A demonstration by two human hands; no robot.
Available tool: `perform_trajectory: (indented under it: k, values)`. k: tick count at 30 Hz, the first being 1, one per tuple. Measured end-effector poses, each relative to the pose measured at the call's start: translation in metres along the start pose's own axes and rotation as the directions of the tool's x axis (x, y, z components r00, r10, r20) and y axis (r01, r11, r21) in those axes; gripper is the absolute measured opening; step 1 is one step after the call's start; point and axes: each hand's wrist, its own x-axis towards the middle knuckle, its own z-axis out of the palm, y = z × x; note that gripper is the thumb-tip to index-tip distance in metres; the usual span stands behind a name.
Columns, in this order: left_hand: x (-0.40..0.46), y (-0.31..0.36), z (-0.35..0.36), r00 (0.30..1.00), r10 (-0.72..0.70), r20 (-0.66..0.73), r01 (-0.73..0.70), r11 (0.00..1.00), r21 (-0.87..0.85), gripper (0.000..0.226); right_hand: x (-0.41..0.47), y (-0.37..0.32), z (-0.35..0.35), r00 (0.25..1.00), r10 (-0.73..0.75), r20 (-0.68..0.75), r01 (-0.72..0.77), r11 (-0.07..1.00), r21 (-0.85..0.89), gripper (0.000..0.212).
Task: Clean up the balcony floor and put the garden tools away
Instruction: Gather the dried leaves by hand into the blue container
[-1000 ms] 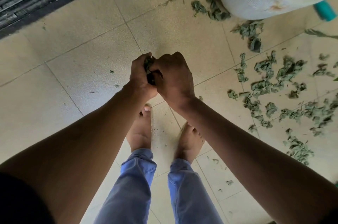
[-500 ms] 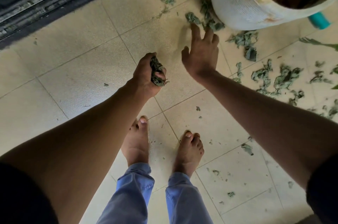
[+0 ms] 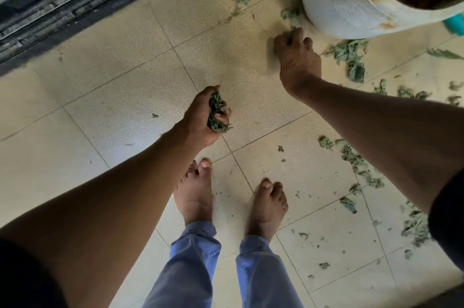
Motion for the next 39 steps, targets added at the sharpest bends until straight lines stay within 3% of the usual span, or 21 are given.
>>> perform_trajectory:
  k: [4,8,10,12,15,18,23,26,31,36,39]
  values:
    - [-0.003,-0.011,-0.003,1.000,-0.018,-0.003,0.018,1.000,-0.024,0.023,-0.024,0.003,0.018,0.999,-0.038,-0.038,0.040,0.998,0.046,0.053]
    - [-0.014,-0.021,0.000,1.000,-0.023,-0.005,0.022,0.997,-0.068,0.018,-0.045,0.003,0.028,0.994,0.104,-0.015,-0.092,0.934,0.344,0.034]
    - [-0.018,-0.026,0.000,1.000,-0.019,-0.019,0.017,0.995,-0.093,0.011,-0.058,-0.005,0.019,0.988,0.152,-0.007,-0.123,0.826,0.550,0.026]
    - [-0.027,-0.028,-0.001,0.999,-0.013,-0.034,0.009,0.993,-0.118,0.008,-0.077,-0.019,-0.003,0.994,0.105,-0.004,-0.070,0.693,0.718,0.018]
    - [-0.038,-0.030,-0.006,0.997,0.009,-0.081,-0.019,0.992,-0.125,0.009,-0.118,-0.044,-0.056,0.993,-0.004,0.115,-0.105,0.375,0.921,0.009]
    - [-0.057,-0.030,-0.008,0.996,0.033,-0.081,-0.038,0.997,-0.070,0.016,-0.158,-0.062,-0.107,0.962,-0.133,0.237,-0.212,0.178,0.961,0.014]
    - [-0.096,-0.029,-0.012,0.999,0.028,-0.038,-0.028,1.000,0.014,0.042,-0.201,-0.077,-0.162,0.900,-0.351,0.260,-0.297,-0.053,0.954,0.016]
    - [-0.112,-0.028,-0.013,0.997,0.072,-0.032,-0.072,0.997,0.007,0.046,-0.212,-0.088,-0.171,0.886,-0.367,0.283,-0.320,-0.044,0.946,0.016]
    - [-0.147,-0.027,-0.007,0.991,0.108,0.077,-0.099,0.988,-0.115,0.036,-0.213,-0.103,-0.169,0.917,-0.246,0.315,-0.304,0.080,0.949,0.014]
    - [-0.179,-0.036,-0.007,0.976,0.186,0.111,-0.160,0.965,-0.210,0.032,-0.218,-0.122,-0.168,0.984,-0.147,0.105,-0.063,0.266,0.962,0.015]
    - [-0.203,-0.042,-0.008,0.971,0.229,0.071,-0.201,0.937,-0.285,0.029,-0.231,-0.137,-0.182,0.978,-0.206,-0.016,0.100,0.405,0.909,0.027]
